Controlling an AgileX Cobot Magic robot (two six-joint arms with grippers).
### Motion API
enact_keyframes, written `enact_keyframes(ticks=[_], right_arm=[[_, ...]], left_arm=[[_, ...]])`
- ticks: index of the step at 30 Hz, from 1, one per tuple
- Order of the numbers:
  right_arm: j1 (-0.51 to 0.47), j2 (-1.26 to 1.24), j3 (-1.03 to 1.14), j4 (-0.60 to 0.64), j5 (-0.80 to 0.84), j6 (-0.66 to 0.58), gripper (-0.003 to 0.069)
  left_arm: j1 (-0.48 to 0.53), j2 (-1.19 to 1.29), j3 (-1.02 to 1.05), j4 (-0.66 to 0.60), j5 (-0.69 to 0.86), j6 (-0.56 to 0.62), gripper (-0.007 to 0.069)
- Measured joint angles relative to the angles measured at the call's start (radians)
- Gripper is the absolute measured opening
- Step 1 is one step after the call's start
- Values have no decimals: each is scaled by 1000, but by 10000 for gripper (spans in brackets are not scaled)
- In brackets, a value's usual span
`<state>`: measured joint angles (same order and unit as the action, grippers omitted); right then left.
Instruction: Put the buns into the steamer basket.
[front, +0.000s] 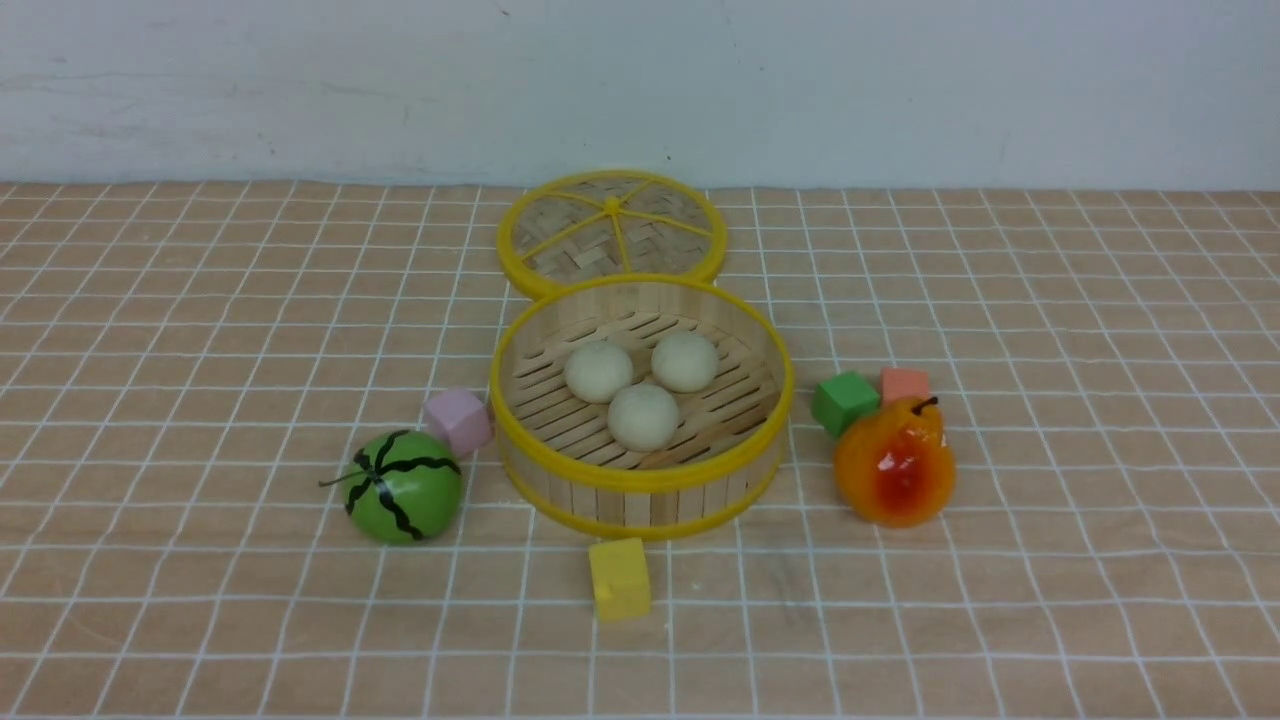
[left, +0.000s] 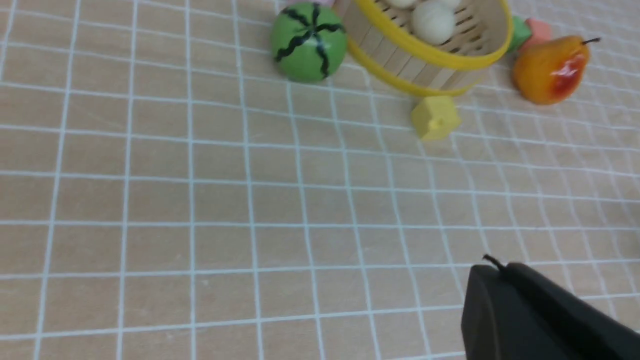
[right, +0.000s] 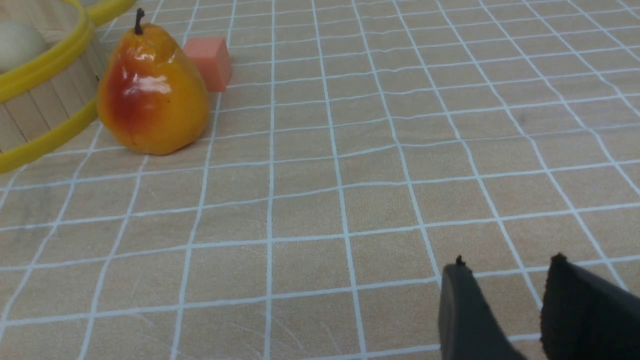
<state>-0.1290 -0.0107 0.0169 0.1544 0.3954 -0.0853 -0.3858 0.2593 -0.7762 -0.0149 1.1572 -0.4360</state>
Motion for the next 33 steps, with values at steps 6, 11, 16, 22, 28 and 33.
enact_keyframes(ticks=[6,11,16,22,28,33], right_arm=[[0,0,0,0,0,0,241],[0,0,0,0,0,0,241],[0,0,0,0,0,0,241],[0,0,0,0,0,0,241],[0,0,0,0,0,0,241],[0,0,0,0,0,0,241]], left_arm=[[0,-1,1,65,-34,0,-13],[0,-1,37,145,-179,0,-13],[51,-39,144,179,-369,36,-13],[225,-113,380,115,-659,114,-13],[238,-225,573,91,-783,118,-13],[233,-270,734,59,-839,120,-11]])
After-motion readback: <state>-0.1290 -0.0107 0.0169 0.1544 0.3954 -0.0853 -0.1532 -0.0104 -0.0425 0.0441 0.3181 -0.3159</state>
